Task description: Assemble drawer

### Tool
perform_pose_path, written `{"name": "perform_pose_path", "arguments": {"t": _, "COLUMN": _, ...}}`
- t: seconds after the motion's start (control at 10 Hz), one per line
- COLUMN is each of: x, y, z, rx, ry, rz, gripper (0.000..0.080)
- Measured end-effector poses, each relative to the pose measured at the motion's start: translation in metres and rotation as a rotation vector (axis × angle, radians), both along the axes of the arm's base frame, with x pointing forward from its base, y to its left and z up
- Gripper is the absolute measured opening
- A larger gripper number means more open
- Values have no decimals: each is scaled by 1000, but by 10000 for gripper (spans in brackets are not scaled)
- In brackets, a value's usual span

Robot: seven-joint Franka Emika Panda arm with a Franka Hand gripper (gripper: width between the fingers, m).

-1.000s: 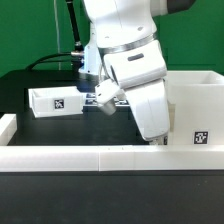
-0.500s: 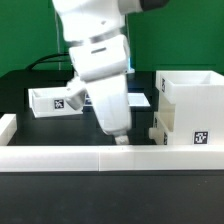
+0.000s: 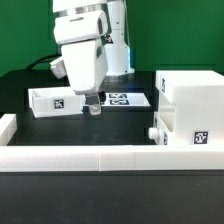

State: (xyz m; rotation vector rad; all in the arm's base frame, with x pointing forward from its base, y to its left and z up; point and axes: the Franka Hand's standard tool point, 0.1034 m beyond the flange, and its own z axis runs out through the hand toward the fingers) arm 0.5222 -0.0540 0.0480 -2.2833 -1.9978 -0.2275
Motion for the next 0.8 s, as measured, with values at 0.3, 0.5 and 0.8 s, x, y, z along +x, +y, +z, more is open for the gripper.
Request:
{"name": "perform_pose_path", "arguments": {"t": 0.3, "x": 1, "y": 0, "z": -1, "rx": 5, "ry": 13, "rz": -74, "gripper": 649}}
{"name": "perform_pose_path", "arguments": {"t": 0.5, "x": 0, "y": 0, "z": -1, "rx": 12, "ry": 37, "rz": -210, "gripper": 649}}
{"name": "perform_pose_path", "arguments": {"t": 0.8, "x": -17, "y": -23, "z": 2, "rx": 6, "ry": 82, "rz": -458, "gripper": 649}}
